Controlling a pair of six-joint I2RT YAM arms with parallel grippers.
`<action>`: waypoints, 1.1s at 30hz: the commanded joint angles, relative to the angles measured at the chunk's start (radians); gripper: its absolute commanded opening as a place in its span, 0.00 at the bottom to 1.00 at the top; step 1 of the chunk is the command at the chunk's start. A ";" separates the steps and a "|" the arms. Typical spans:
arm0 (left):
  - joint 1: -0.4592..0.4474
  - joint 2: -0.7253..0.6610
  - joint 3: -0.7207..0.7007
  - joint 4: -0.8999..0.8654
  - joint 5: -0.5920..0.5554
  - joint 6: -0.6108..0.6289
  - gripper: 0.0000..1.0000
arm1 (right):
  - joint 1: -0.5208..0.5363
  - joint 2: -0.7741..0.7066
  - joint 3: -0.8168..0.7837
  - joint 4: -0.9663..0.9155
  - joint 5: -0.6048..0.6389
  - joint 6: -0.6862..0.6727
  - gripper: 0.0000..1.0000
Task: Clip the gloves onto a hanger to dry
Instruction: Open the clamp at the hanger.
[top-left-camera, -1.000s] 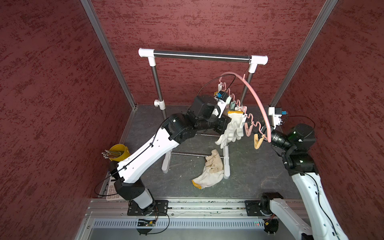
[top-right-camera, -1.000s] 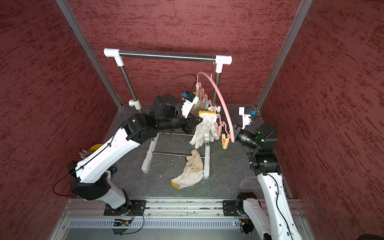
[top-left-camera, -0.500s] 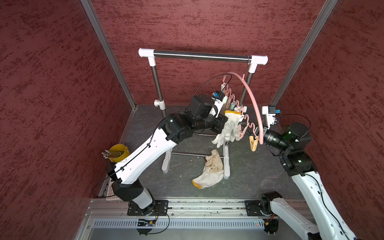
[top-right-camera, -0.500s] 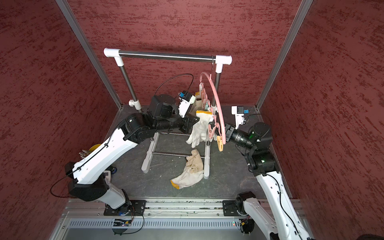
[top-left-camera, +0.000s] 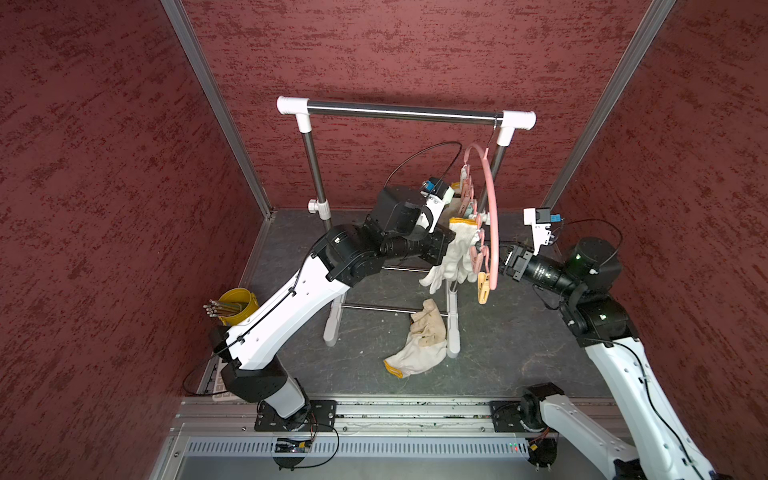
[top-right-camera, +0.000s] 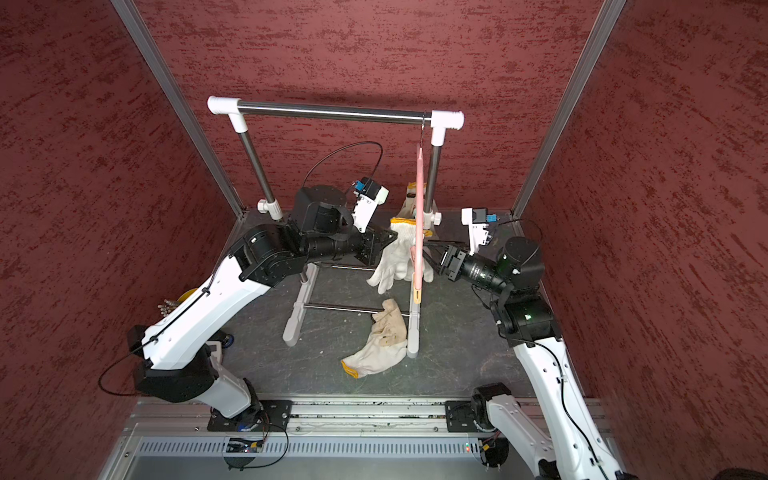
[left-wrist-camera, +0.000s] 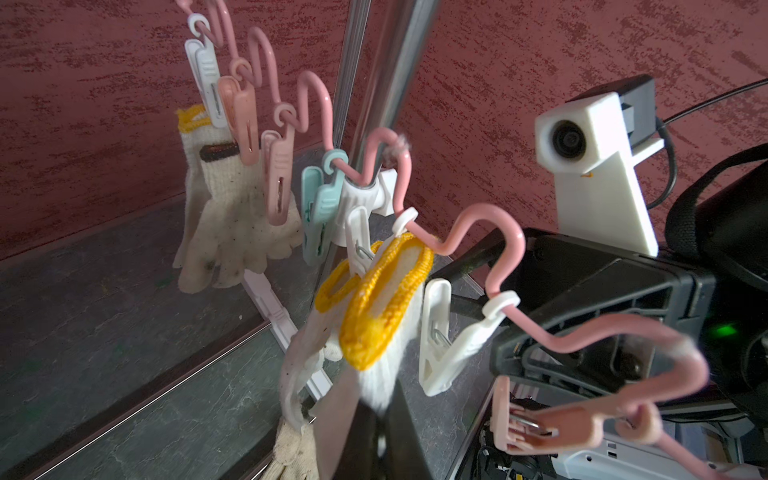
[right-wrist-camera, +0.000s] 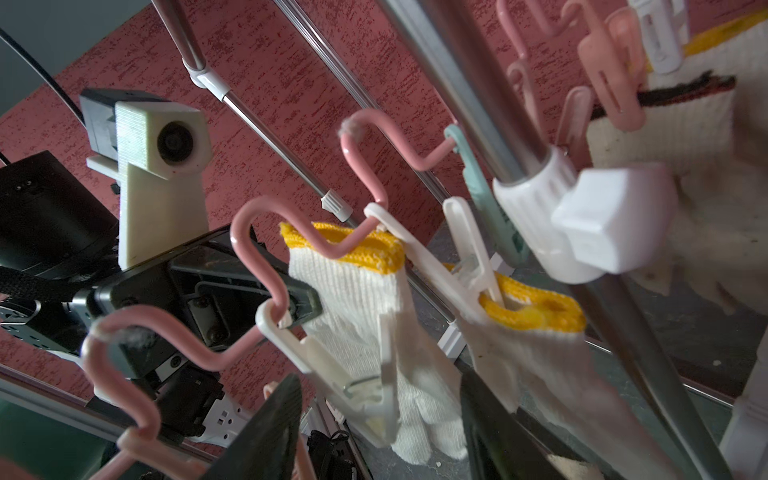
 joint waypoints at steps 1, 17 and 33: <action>0.006 0.010 0.021 -0.013 0.001 -0.012 0.00 | 0.007 0.015 0.029 0.009 0.008 -0.027 0.61; 0.005 0.025 0.033 -0.036 0.002 -0.019 0.00 | 0.010 0.052 0.067 0.065 -0.009 -0.012 0.60; 0.004 0.040 0.056 -0.046 0.004 -0.024 0.00 | 0.186 0.063 0.115 -0.015 0.169 -0.080 0.55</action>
